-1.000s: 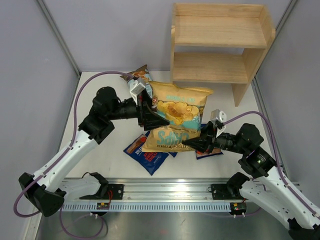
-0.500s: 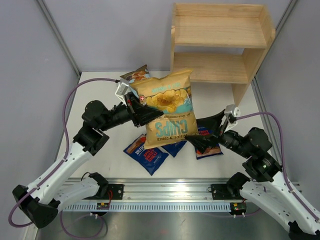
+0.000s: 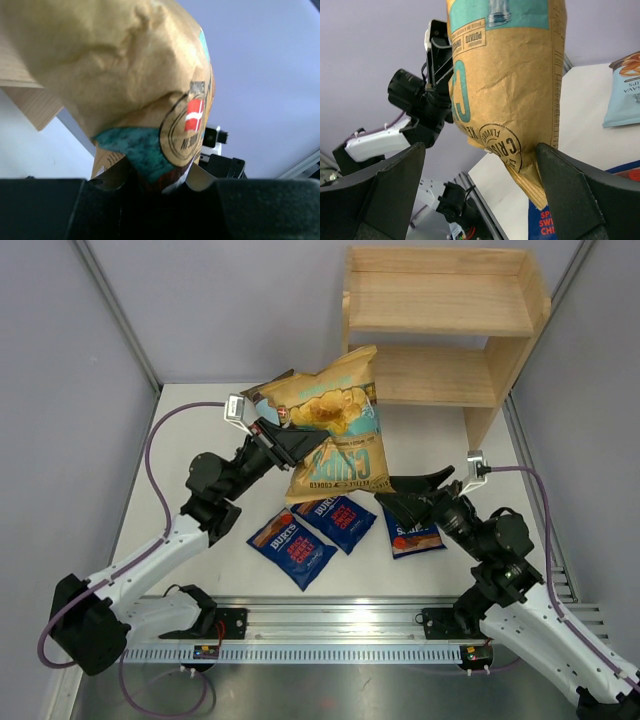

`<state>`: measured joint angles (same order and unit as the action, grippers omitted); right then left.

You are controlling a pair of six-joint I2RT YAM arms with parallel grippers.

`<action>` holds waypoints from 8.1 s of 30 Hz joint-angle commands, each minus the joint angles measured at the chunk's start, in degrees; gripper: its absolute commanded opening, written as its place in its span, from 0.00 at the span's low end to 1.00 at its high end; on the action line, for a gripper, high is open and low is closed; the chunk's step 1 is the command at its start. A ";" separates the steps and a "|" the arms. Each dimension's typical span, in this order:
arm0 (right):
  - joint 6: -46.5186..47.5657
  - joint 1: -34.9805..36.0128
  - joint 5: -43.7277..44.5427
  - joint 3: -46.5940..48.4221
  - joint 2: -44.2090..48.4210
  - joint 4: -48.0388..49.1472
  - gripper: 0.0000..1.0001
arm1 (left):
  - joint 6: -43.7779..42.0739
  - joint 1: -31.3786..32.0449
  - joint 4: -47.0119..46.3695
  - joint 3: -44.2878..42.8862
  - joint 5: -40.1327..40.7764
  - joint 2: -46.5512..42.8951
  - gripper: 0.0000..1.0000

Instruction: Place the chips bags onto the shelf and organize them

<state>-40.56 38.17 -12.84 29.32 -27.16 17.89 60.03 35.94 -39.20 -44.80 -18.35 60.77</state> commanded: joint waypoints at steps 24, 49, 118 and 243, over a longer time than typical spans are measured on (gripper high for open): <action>-5.32 0.41 0.71 -4.98 -4.64 19.90 0.99 | 10.54 8.61 -14.93 -3.19 14.75 5.05 0.15; -3.30 -0.99 17.05 -4.35 -12.57 18.68 0.19 | -6.31 5.64 18.53 -2.31 23.06 -1.69 0.99; -30.81 -55.31 -24.79 39.06 -68.73 6.02 0.23 | -43.68 -1.75 69.08 -11.46 26.96 -27.55 0.99; -16.41 -9.18 -10.28 7.41 -35.32 13.29 0.95 | 20.39 -33.31 -13.54 7.96 -11.27 18.35 0.11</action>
<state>-57.54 25.98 -29.36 34.44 -61.19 20.78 77.54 1.69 -48.25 -38.54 -27.83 85.73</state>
